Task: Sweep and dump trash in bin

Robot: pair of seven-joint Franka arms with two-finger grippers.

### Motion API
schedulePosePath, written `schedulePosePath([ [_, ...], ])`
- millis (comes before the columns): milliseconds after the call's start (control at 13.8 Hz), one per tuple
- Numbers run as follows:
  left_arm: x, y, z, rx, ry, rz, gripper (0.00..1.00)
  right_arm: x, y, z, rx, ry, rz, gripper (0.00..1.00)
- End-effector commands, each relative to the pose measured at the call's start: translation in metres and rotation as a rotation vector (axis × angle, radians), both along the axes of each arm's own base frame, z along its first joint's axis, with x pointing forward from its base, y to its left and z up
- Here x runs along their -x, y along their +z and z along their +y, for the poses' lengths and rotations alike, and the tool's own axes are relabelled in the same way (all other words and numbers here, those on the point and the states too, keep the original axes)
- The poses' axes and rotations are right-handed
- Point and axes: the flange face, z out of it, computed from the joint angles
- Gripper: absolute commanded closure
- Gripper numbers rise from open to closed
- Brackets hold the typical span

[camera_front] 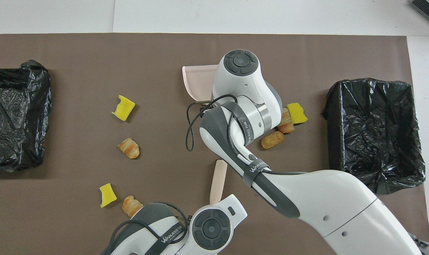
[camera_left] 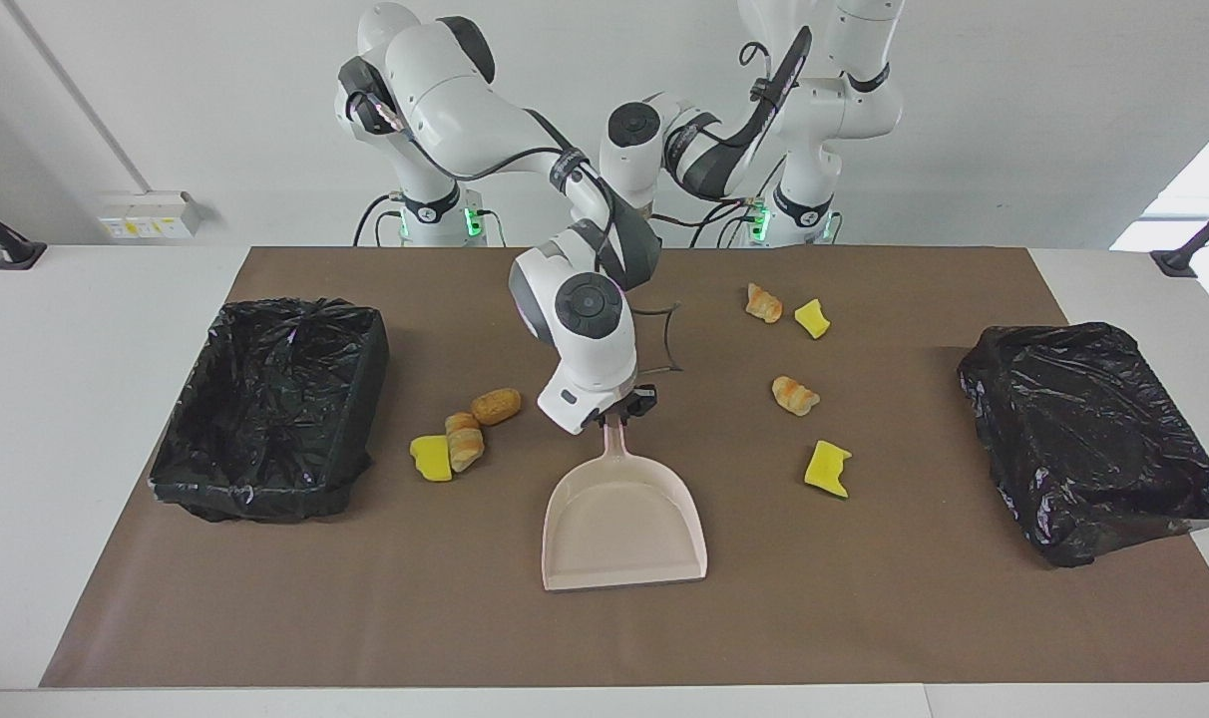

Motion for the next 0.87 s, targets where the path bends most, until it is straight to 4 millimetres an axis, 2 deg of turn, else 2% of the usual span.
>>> schedulePosePath([
  [0,-0.016,0.026,0.035,-0.072,-0.06,0.0,1.0,0.001,0.006,-0.012,0.001,0.023,-0.004,1.0],
  [144,-0.025,0.05,0.074,-0.141,-0.045,0.024,1.0,-0.005,0.008,-0.023,0.026,0.038,-0.025,1.0],
  [217,-0.029,0.061,0.095,-0.161,-0.055,0.047,1.0,-0.009,0.015,-0.034,0.026,0.046,-0.025,1.0],
  [433,-0.022,0.081,0.144,-0.231,-0.024,0.134,1.0,-0.005,0.058,-0.052,0.015,0.109,-0.042,1.0],
  [505,-0.013,0.083,0.158,-0.266,0.021,0.122,1.0,0.0,0.076,-0.052,0.018,0.153,-0.064,1.0],
  [650,0.006,0.074,0.186,-0.352,0.204,0.075,1.0,0.008,0.106,-0.058,-0.005,0.247,-0.076,1.0],
  [794,0.011,0.07,0.192,-0.417,0.424,0.039,1.0,0.023,0.127,-0.064,-0.001,0.394,-0.043,1.0],
])
